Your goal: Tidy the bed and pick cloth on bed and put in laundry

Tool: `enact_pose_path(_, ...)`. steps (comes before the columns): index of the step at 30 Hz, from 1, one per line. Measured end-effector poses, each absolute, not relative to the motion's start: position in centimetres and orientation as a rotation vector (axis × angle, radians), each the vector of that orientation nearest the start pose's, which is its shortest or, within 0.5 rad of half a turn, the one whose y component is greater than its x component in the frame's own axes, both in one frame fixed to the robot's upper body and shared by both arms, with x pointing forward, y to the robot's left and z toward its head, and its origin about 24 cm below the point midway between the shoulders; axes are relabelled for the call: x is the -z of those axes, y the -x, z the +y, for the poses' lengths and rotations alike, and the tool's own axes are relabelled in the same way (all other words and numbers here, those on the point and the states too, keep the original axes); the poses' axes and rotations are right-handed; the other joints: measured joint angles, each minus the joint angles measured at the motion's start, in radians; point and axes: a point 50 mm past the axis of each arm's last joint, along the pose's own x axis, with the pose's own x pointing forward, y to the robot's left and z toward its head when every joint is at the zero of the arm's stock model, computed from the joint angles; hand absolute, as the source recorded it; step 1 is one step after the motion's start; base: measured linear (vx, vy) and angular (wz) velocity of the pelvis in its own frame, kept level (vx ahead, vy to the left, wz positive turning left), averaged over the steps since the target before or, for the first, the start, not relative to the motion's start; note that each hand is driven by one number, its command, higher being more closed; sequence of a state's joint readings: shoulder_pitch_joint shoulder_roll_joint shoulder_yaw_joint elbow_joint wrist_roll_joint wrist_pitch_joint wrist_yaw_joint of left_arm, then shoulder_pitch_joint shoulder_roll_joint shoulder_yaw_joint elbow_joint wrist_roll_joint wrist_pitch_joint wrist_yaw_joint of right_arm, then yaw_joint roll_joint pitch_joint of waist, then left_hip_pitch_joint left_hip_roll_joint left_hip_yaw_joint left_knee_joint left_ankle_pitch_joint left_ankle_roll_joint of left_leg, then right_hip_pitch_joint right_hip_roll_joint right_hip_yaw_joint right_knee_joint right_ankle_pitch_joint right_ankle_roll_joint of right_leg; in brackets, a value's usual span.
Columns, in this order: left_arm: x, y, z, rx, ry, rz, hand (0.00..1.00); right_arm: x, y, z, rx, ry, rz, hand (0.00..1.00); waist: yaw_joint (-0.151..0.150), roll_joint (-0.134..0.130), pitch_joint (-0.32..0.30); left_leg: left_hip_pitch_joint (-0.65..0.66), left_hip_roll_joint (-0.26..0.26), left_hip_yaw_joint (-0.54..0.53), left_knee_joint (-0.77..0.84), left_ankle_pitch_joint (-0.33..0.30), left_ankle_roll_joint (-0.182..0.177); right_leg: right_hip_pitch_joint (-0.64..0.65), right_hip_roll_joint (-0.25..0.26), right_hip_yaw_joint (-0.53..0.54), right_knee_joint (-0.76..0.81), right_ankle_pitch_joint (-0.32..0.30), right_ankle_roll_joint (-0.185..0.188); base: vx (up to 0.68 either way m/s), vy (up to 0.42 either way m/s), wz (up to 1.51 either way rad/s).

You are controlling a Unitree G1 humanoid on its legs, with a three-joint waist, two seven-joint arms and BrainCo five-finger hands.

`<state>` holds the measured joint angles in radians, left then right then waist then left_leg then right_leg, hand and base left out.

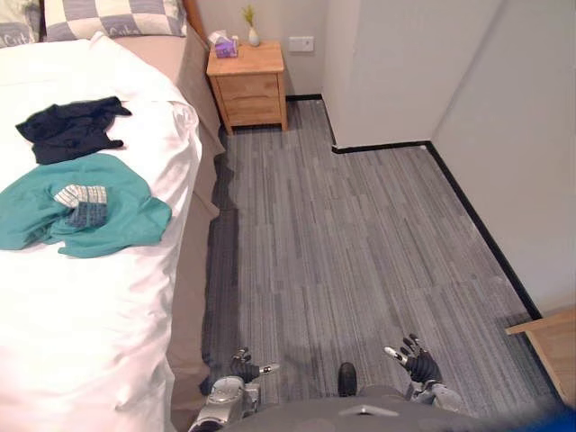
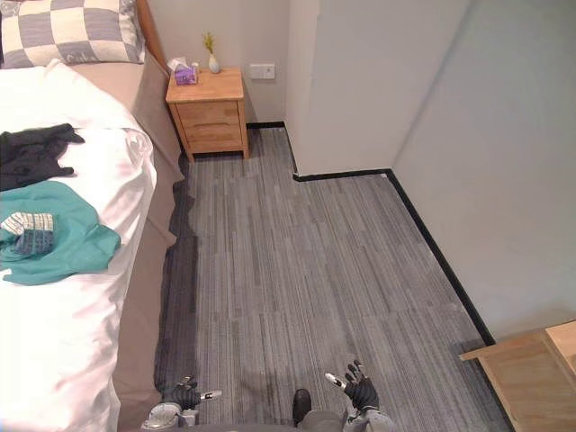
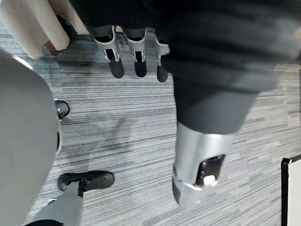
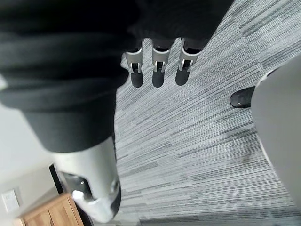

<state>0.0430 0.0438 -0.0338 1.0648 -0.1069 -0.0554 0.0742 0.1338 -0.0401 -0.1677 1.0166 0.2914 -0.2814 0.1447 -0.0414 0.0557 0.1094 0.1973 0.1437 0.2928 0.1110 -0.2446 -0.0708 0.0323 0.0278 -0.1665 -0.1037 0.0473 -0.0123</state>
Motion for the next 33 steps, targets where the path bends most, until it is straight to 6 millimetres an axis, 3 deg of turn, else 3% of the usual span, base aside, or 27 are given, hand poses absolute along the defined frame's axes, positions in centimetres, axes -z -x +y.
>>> enact_pose_path(1, 16.0, -11.4, 15.6, -0.148, 0.046, 1.047, 0.00, 15.1, -9.3, -19.4, 0.305, -0.334, 0.823, 0.00, 0.004, -0.005, -0.032, 0.007, 0.009, -0.025, -0.022, 0.011, -0.012, -0.008, 0.002, -0.070, -0.001, 0.014, -0.010, 0.03, -0.009, 0.00)
enact_pose_path(14, 16.3, -10.4, 16.1, -0.184, 0.151, 1.104, 0.00, 15.5, -8.8, -19.9, 0.346, -0.331, 0.904, 0.00, 0.004, -0.008, -0.042, 0.013, 0.009, 0.008, 0.004, 0.017, -0.016, 0.005, -0.004, -0.069, 0.020, -0.014, -0.005, 0.03, 0.008, -0.01)
enact_pose_path(16, 16.3, -10.5, 16.4, -0.203, 0.183, 1.111, 0.00, 15.5, -8.8, -20.1, 0.362, -0.325, 0.928, 0.00, 0.007, -0.026, -0.034, 0.022, -0.014, 0.054, 0.001, 0.055, -0.006, -0.104, -0.060, -0.073, 0.279, -0.103, 0.007, -0.03, 0.094, -0.09)
enact_pose_path(19, 16.3, -10.3, 16.8, -0.230, 0.207, 1.130, 0.00, 15.6, -8.7, -20.5, 0.389, -0.305, 0.967, 0.00, 0.004, -0.046, -0.024, 0.064, -0.037, 0.057, -0.015, 0.069, 0.000, -0.172, -0.112, -0.096, 0.491, -0.141, 0.021, -0.06, 0.076, -0.04)
enact_pose_path(24, 16.2, -11.0, 17.2, -0.261, 0.231, 1.131, 0.00, 15.9, -8.1, -20.4, 0.392, -0.282, 1.023, 0.00, -0.007, -0.062, 0.007, 0.066, -0.047, 0.038, -0.088, 0.058, 0.013, -0.133, -0.098, -0.080, 0.387, -0.151, 0.023, -0.08, 0.056, 0.18)
enact_pose_path(25, 16.1, -11.3, 17.2, -0.274, 0.244, 1.125, 0.00, 16.0, -7.6, -20.4, 0.388, -0.270, 1.048, 0.00, -0.008, -0.072, 0.019, 0.073, -0.046, 0.026, -0.104, 0.043, 0.017, -0.137, -0.098, -0.080, 0.404, -0.159, 0.015, -0.13, 0.034, 0.25)
enact_pose_path(27, 16.1, -11.3, 17.5, -0.288, 0.239, 1.118, 0.00, 16.4, -6.4, -20.4, 0.382, -0.253, 1.104, 0.00, -0.005, -0.067, 0.035, 0.092, -0.050, 0.018, -0.115, 0.033, 0.024, -0.159, -0.103, -0.043, 0.463, -0.167, 0.016, -0.11, 0.023, 0.05)
enact_pose_path(30, 16.2, -10.9, 17.5, -0.276, 0.202, 1.124, 0.00, 16.6, -4.7, -20.3, 0.372, -0.238, 1.157, 0.00, -0.017, -0.071, 0.025, 0.100, -0.045, -0.004, -0.109, 0.023, 0.004, -0.136, -0.097, -0.011, 0.462, -0.205, -0.001, -0.01, -0.034, 0.18)
enact_pose_path(33, 16.1, -11.0, 17.4, -0.276, 0.190, 1.115, 0.00, 16.6, -4.2, -20.7, 0.368, -0.221, 1.179, 0.00, -0.022, -0.049, 0.015, 0.096, -0.013, -0.016, -0.107, 0.013, -0.018, -0.126, -0.068, -0.028, 0.455, -0.239, -0.011, 0.07, -0.135, 0.16)
